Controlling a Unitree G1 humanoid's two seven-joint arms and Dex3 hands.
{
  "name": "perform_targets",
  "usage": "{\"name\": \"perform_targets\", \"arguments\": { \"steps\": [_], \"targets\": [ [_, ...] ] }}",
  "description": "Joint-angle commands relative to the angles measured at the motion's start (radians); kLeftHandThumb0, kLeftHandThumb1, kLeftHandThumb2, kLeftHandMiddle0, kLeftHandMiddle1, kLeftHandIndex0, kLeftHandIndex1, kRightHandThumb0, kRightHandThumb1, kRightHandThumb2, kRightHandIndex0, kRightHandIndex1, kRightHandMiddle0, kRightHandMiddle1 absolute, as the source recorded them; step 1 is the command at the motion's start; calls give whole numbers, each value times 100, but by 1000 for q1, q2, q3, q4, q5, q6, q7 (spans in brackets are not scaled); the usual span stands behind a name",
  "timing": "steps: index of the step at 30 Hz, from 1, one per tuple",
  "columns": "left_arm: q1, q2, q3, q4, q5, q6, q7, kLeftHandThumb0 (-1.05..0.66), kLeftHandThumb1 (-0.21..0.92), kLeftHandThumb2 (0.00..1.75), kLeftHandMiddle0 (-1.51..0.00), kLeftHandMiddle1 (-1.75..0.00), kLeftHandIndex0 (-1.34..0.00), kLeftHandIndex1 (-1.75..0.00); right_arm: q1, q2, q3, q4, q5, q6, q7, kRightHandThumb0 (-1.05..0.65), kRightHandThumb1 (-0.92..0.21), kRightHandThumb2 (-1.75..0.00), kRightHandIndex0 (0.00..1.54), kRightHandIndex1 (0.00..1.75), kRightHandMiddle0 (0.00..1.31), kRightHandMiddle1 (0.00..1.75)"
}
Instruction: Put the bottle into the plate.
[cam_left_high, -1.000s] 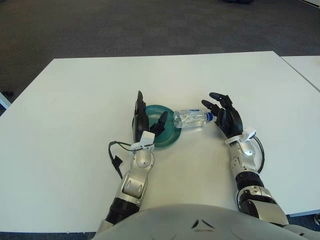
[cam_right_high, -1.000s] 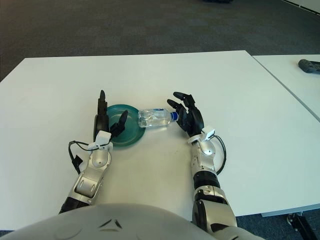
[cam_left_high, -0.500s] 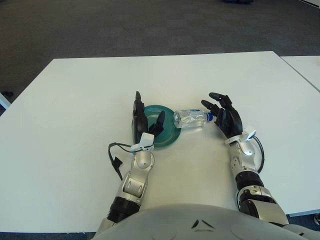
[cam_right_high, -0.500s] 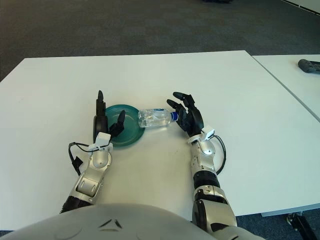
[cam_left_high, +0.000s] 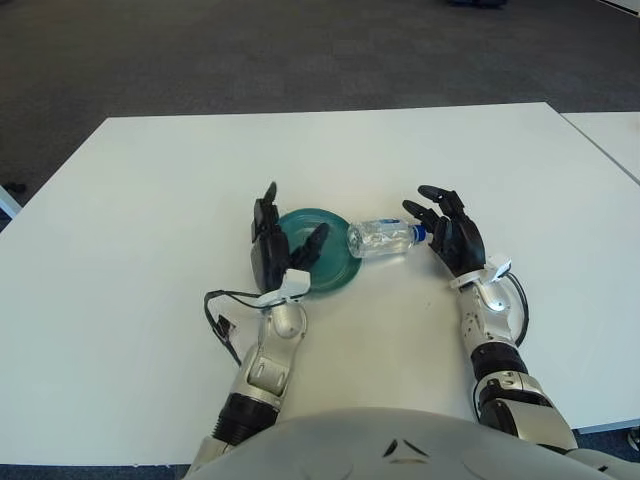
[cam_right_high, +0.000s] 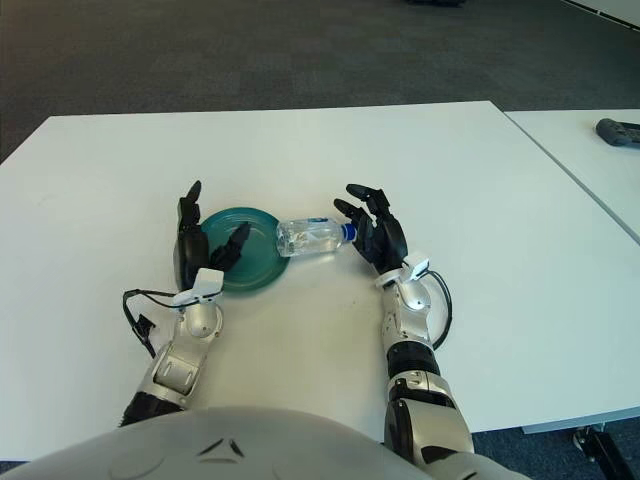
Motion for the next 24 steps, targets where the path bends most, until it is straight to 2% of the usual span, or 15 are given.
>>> {"name": "perform_targets", "arguments": {
  "steps": [1,4,5,7,10,12,13,15,16,19,22,24],
  "targets": [
    [10,19,-10,-48,66,50,-24,-100,92,19,-36,-11,-2,-103,113,47,-2,97,21,-7,-6,-68,-92,-84,33,40,0,95],
    [26,15,-4,-71,54,52,-44,-99,92,23,-39,-13,-4,-105,113,47,-2,98,21,-7,-6,-68,-92,-84,33,40,0,95],
    [24,8,43,-33,-56,-24,-65,-99,92,24,-39,-14,-4,-105,112,46,-3,98,22,-7,-5,-68,-92,-84,33,40,0,95],
    [22,-10,115,19,-223,-140,-98,-97,92,36,-38,-29,-7,-107,111,44,-4,99,23,-5,-4,-68,-92,-84,33,40,0,95],
    [18,-22,148,60,-306,-219,-118,-95,92,49,-32,-59,-12,-111,110,44,-4,99,24,-5,-3,-68,-92,-84,33,40,0,95],
    [11,-27,157,82,-326,-249,-125,-94,92,53,-31,-66,-13,-112,107,42,-6,101,25,-3,-2,-68,-92,-84,33,40,0,95],
    [9,-30,161,93,-328,-273,-120,-94,92,53,-31,-68,-13,-112,112,28,-16,-15,17,-37,-36,-68,-92,-84,33,40,0,95],
    [11,-35,167,114,-326,-322,-107,-91,92,58,-31,-75,-15,-113,103,-21,-27,-162,-52,-69,-112,-73,-92,-65,30,46,0,96],
    [12,-38,169,124,-328,-346,-105,-91,92,59,-31,-76,-15,-113,104,-40,-21,-197,-105,-69,-155,-73,-92,-61,29,46,0,96],
    [13,-46,176,147,-337,-396,-109,-88,92,62,-32,-81,-15,-114,108,-58,1,-209,-214,-89,-238,-76,-92,-49,25,42,0,93],
    [12,-51,180,156,-337,-420,-112,-86,92,64,-32,-83,-16,-114,113,-52,30,-248,-285,-101,-299,-75,-92,-46,26,38,0,94],
    [11,-54,181,152,-332,-429,-111,-86,92,65,-31,-83,-16,-115,110,-67,52,-280,-372,-130,-352,-74,-92,-46,27,37,0,94]
  ]
}}
